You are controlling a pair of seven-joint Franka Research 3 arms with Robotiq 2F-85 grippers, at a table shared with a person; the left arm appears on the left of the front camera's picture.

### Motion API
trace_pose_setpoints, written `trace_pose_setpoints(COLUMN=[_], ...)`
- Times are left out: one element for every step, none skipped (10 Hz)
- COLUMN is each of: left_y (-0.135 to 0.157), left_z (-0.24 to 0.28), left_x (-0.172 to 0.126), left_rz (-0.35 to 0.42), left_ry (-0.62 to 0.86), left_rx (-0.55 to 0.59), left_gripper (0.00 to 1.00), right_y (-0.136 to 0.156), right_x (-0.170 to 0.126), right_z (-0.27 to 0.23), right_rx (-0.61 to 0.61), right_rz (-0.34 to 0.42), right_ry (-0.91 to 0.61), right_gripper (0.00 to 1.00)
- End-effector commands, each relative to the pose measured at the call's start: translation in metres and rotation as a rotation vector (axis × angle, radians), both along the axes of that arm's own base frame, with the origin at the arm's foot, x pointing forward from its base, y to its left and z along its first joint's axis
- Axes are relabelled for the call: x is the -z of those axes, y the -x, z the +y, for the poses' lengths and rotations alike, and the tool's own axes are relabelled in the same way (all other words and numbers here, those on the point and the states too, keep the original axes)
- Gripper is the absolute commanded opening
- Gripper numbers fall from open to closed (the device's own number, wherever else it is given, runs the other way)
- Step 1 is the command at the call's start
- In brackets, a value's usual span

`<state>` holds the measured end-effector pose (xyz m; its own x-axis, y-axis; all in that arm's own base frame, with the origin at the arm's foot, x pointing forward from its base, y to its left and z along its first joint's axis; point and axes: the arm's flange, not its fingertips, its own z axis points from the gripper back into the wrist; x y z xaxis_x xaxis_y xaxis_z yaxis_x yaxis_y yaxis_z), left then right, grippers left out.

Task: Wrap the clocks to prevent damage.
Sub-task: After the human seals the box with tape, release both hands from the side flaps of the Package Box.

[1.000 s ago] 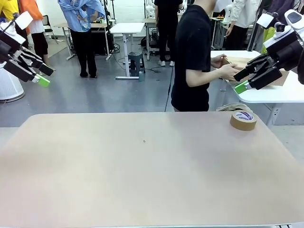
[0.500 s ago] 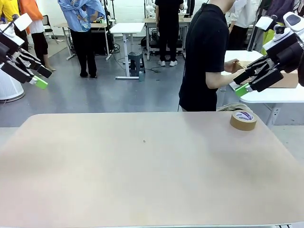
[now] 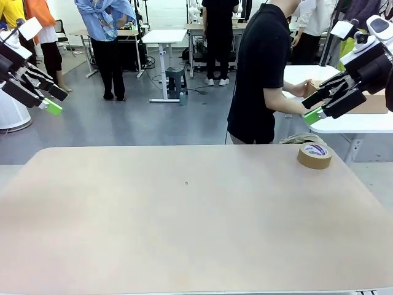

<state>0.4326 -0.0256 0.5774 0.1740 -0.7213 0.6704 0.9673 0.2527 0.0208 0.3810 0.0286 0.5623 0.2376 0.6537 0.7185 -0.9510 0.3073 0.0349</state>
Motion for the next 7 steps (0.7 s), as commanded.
trace_pose_setpoints(left_y=[-0.0005,-0.0005,-0.0005,-0.0005,-0.0005,-0.0005,-0.0005], left_z=[-0.0001,-0.0001,-0.0001,-0.0001,-0.0001,-0.0001,-0.0001], left_x=[0.0001,0.0001,0.0001,0.0001,0.0001,0.0001,0.0001], left_rz=[-0.001,-0.001,-0.001,-0.001,-0.001,-0.001,-0.001], left_ry=[-0.002,-0.002,-0.002,-0.002,-0.002,-0.002,-0.002], left_rx=[-0.002,-0.002,-0.002,-0.002,-0.002,-0.002,-0.002], left_gripper=[1.0,1.0,1.0,1.0,1.0,1.0,1.0], right_y=[-0.0007,-0.0007,-0.0007,-0.0007,-0.0007,-0.0007,-0.0007], right_x=[-0.0008,-0.0008,-0.0008,-0.0008,-0.0008,-0.0008,-0.0008], right_z=[0.0006,0.0006,0.0006,0.0006,0.0006,0.0006,0.0006], right_rx=[0.005,0.005,0.005,0.005,0.005,0.005,0.005], right_rz=[-0.007,-0.007,-0.007,-0.007,-0.007,-0.007,-0.007], right_ry=[-0.007,-0.007,-0.007,-0.007,-0.007,-0.007,-0.007], right_gripper=[1.0,1.0,1.0,1.0,1.0,1.0,1.0])
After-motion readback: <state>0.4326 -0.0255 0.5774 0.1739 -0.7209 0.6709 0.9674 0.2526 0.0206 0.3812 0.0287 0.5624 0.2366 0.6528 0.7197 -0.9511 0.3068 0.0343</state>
